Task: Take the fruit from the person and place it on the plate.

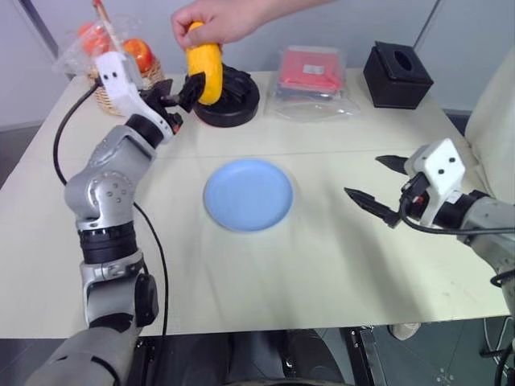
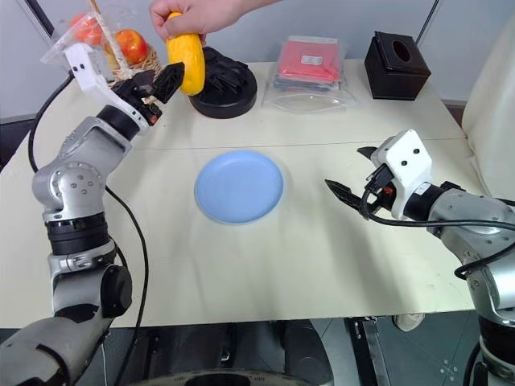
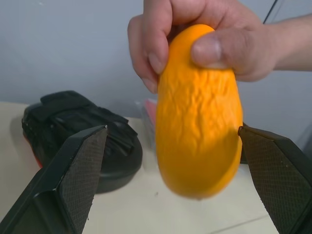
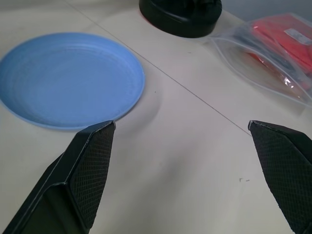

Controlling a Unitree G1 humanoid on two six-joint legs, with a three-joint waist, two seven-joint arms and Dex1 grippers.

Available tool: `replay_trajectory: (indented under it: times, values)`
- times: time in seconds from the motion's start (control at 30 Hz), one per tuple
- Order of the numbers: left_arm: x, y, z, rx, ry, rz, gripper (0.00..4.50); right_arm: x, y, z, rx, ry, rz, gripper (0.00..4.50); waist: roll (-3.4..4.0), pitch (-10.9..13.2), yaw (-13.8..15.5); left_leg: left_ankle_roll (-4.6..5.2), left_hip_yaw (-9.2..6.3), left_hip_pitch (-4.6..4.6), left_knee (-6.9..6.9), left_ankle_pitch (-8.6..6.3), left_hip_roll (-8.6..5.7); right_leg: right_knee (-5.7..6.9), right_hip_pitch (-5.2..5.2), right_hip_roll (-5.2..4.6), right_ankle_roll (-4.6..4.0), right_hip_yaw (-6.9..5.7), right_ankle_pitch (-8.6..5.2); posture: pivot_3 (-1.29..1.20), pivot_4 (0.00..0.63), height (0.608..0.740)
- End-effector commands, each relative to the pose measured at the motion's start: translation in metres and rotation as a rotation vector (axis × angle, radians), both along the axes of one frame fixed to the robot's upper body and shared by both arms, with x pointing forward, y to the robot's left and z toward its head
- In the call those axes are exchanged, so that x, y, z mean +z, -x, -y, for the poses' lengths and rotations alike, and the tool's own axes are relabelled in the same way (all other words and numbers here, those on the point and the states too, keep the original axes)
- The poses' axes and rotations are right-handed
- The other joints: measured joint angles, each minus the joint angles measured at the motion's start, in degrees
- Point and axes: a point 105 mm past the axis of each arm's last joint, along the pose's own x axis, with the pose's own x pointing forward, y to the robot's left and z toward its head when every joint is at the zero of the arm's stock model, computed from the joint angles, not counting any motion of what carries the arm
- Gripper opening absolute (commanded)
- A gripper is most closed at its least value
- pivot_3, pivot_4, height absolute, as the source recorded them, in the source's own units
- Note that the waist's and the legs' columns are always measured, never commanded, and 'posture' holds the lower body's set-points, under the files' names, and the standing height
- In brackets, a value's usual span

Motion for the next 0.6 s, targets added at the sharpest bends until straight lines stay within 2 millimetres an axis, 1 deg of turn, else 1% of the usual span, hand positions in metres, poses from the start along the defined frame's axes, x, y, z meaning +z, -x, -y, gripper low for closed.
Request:
replay_trajectory:
  times: [0.03,0.2,0.37,0.53,0.6]
  values:
    - [0.015,-0.003,0.005,-0.002,-0.013,0.064,4.47,0.014,0.005,0.000,-0.008,0.008,0.062,4.50,0.00,0.0,-0.1,0.00,0.01,-0.03,0.05,0.00,0.00,0.00,0.00,0.00,0.00,-0.01,0.00,0.00,0.150,0.740]
    - [0.014,-0.009,0.013,-0.026,-0.031,0.067,4.47,0.013,0.006,0.000,-0.020,0.004,0.064,4.50,0.00,0.0,-0.1,0.02,-0.01,-0.06,0.20,-0.01,0.03,0.01,0.00,0.06,0.00,-0.01,0.00,0.00,0.150,0.740]
    - [0.014,-0.015,0.015,-0.025,-0.045,0.068,4.47,0.012,0.008,0.001,-0.034,0.000,0.068,4.50,0.00,0.0,-0.1,0.05,-0.01,-0.09,0.25,-0.03,0.02,0.02,0.00,0.04,0.00,-0.02,0.00,0.00,0.150,0.740]
    - [0.017,-0.017,0.021,-0.046,-0.060,0.086,4.47,0.011,0.008,0.001,-0.039,-0.003,0.069,4.50,0.00,0.0,-0.1,0.06,-0.02,-0.10,0.26,-0.03,0.02,0.02,0.00,0.05,0.00,-0.02,0.00,0.00,0.150,0.740]
    - [0.017,-0.017,0.022,-0.051,-0.060,0.087,3.94,0.011,0.008,0.000,-0.041,-0.003,0.068,4.50,0.00,0.0,-0.1,0.06,-0.02,-0.10,0.28,-0.03,0.03,0.03,0.00,0.04,0.00,-0.02,0.00,0.00,0.150,0.740]
